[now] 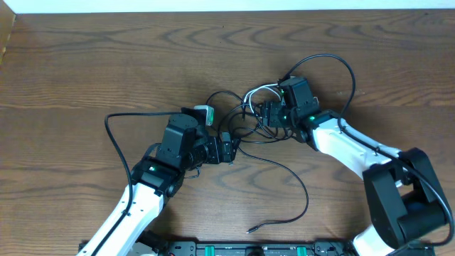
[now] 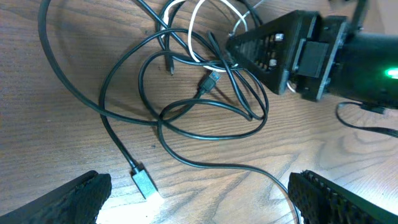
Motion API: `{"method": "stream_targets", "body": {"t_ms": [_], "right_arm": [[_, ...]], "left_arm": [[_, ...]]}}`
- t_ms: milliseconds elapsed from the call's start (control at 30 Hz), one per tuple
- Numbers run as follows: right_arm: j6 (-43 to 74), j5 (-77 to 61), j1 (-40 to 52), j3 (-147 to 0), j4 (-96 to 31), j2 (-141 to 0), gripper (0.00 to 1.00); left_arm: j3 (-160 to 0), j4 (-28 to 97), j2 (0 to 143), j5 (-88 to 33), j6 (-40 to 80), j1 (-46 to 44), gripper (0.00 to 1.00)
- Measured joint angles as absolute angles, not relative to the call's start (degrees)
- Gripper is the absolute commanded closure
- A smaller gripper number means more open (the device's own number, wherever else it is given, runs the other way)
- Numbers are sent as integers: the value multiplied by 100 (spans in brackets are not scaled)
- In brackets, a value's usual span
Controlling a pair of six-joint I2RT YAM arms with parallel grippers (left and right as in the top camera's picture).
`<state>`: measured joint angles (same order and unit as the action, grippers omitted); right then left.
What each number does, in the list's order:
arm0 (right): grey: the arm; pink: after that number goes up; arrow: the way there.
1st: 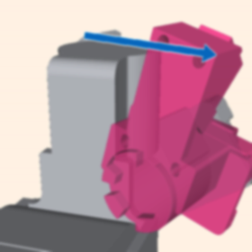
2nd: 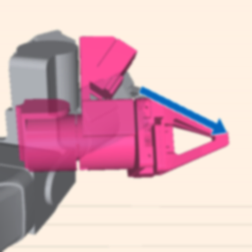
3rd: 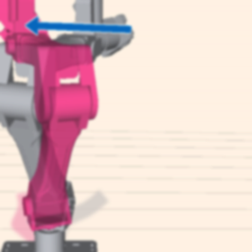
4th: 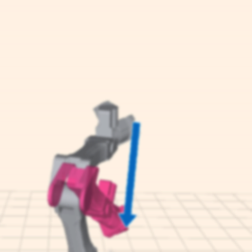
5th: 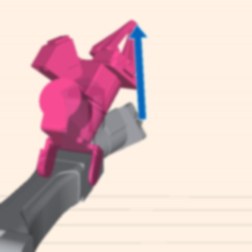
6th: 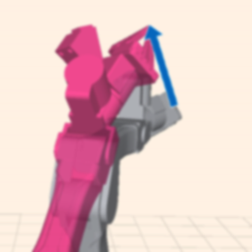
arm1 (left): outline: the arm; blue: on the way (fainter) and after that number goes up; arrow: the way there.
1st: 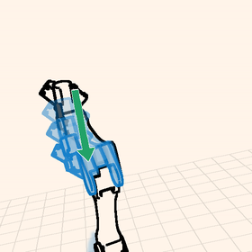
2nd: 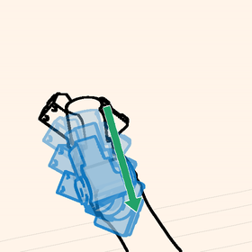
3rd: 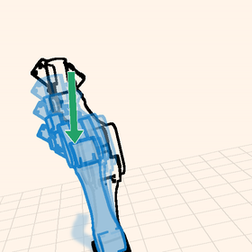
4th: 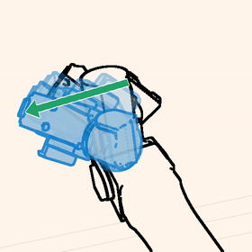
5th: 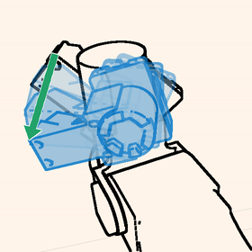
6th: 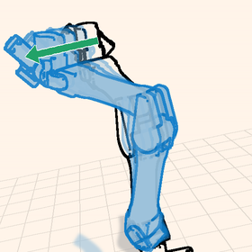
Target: Untangle cables
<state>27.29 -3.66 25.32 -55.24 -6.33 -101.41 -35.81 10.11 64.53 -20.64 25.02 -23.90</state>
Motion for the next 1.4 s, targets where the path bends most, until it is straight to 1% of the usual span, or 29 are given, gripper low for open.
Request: {"method": "stream_targets", "body": {"t_ms": [200,633,733,767,833,867,900,967,1000,1033,1067,1100,1167,1300,1333,1400], "right_arm": [[2825,-303,2532,-5524,-305,-10403,28],[2987,-276,2523,-5524,-89,-10643,31],[3157,-263,2458,-5548,5,-10779,41],[3218,-292,2410,-5555,8,-10805,47],[3284,-373,2300,-5559,34,-10836,69],[3352,-434,2237,-5559,12,-10844,74],[3356,-469,2198,-5561,12,-10851,78],[3428,-576,2115,-5561,-19,-10888,81],[3441,-633,2093,-5564,-14,-10892,80],[3437,-685,2080,-5561,-16,-10892,65],[3448,-768,2064,-5561,-19,-10892,57],[3468,-819,2064,-5564,-40,-10890,43],[3426,-930,2073,-5583,-132,-10805,24],[3277,-996,2080,-5566,-414,-10466,23],[3223,-998,2078,-5551,-480,-10320,24],[3103,-993,2080,-5542,-539,-9933,28]], "left_arm": [[-3581,1011,6451,-2064,2502,-2390,2],[-3581,1011,6453,-2064,2502,-2390,2],[-3581,1011,6453,-2064,2502,-2390,2],[-3581,1011,6453,-2064,2499,-2390,2],[-3581,1011,6453,-2064,2499,-2390,2],[-3581,1011,6453,-2064,2502,-2390,2],[-3581,1011,6453,-2064,2502,-2390,2],[-3581,1011,6453,-2064,2499,-2390,2],[-3581,1011,6453,-2064,2502,-2390,2],[-3581,1011,6453,-2064,2499,-2390,2],[-3581,1011,6453,-2064,2502,-2390,2],[-3581,1011,6451,-2064,2499,-2390,2],[-3581,1011,6453,-2064,2499,-2390,2],[-3581,1011,6453,-2064,2502,-2390,2],[-3581,1011,6453,-2064,2499,-2390,2],[-3581,1011,6453,-2064,2502,-2390,2]]}}
